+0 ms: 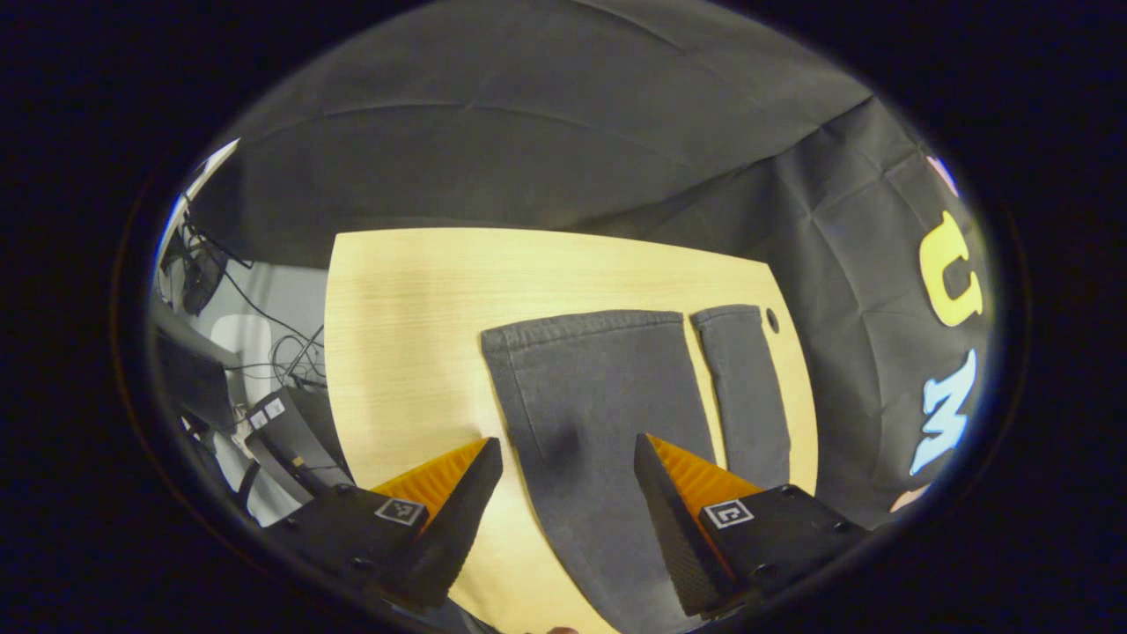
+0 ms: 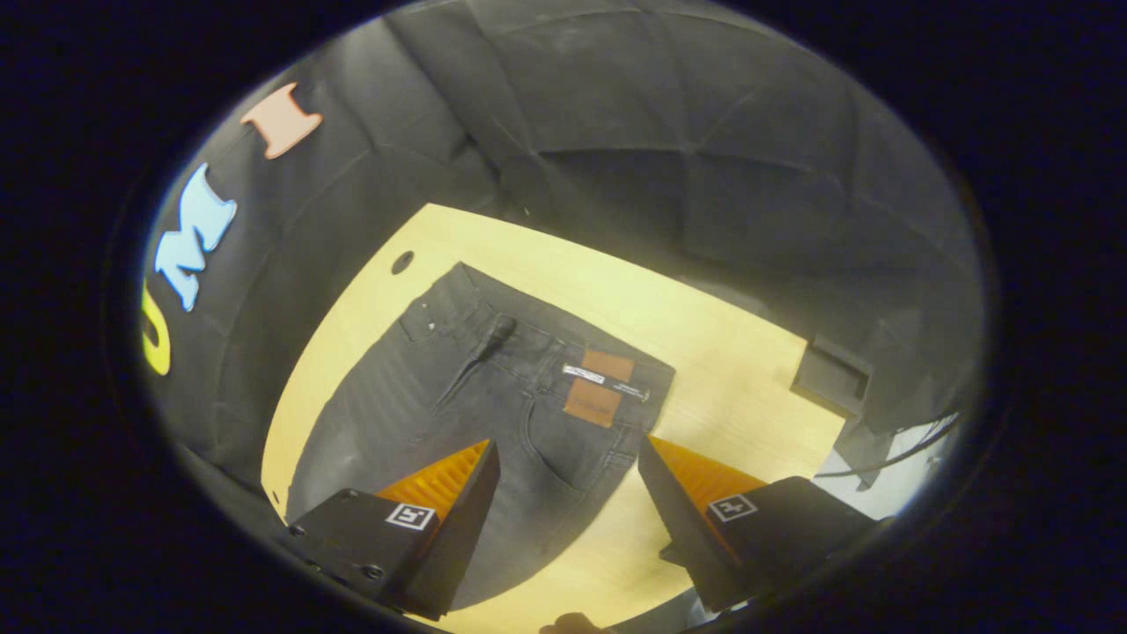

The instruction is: Grasp the waist and the cuffs of the jeans and fold them to make the two legs overlap; first hold the waist and fold one-third of the jeans toward the cuffs, then hold the cuffs and fold the remaining one-third in the same direction to finish folding.

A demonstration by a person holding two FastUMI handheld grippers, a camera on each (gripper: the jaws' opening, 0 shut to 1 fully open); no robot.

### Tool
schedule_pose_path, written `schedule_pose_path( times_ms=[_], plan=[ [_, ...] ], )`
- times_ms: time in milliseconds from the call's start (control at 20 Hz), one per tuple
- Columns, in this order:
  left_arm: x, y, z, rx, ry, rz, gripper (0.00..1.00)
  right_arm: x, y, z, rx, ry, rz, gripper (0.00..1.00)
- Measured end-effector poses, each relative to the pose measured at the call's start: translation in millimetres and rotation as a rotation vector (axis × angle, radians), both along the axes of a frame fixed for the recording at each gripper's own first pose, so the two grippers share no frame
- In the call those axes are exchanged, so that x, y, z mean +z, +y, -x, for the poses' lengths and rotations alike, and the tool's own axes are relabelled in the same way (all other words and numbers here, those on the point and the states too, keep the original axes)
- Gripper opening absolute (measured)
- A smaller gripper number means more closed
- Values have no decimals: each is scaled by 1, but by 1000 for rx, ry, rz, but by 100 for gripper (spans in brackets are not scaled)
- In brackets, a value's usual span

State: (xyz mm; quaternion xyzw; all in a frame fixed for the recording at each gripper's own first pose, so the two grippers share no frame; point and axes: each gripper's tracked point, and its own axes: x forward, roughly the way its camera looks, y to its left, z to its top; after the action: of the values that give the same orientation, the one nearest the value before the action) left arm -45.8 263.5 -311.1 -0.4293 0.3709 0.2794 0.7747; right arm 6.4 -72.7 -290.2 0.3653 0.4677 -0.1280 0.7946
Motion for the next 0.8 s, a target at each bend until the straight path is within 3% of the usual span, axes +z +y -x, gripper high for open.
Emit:
schedule_pose_path(
  times_ms=[150,200,250,450,650,750,800],
  plan=[
    [-19,-4,-8,-2,21,25,99,-20,-7,8,-34,71,13,96],
    [-24,-5,-9,-5,22,30,99,-24,-6,5,-42,76,4,89],
    [-26,-6,-12,-5,27,34,99,-29,-2,5,-46,91,-11,96],
    [-26,-11,-28,-25,31,33,98,-40,18,-8,-62,124,-72,96],
    [-28,-8,-30,-26,23,51,99,-48,21,-8,-57,161,-22,97],
    [-28,-7,-27,-30,28,53,96,-52,16,-7,-92,199,4,96],
    [-30,-8,-27,-47,37,48,94,-53,14,-7,-102,214,22,91]
  ],
)
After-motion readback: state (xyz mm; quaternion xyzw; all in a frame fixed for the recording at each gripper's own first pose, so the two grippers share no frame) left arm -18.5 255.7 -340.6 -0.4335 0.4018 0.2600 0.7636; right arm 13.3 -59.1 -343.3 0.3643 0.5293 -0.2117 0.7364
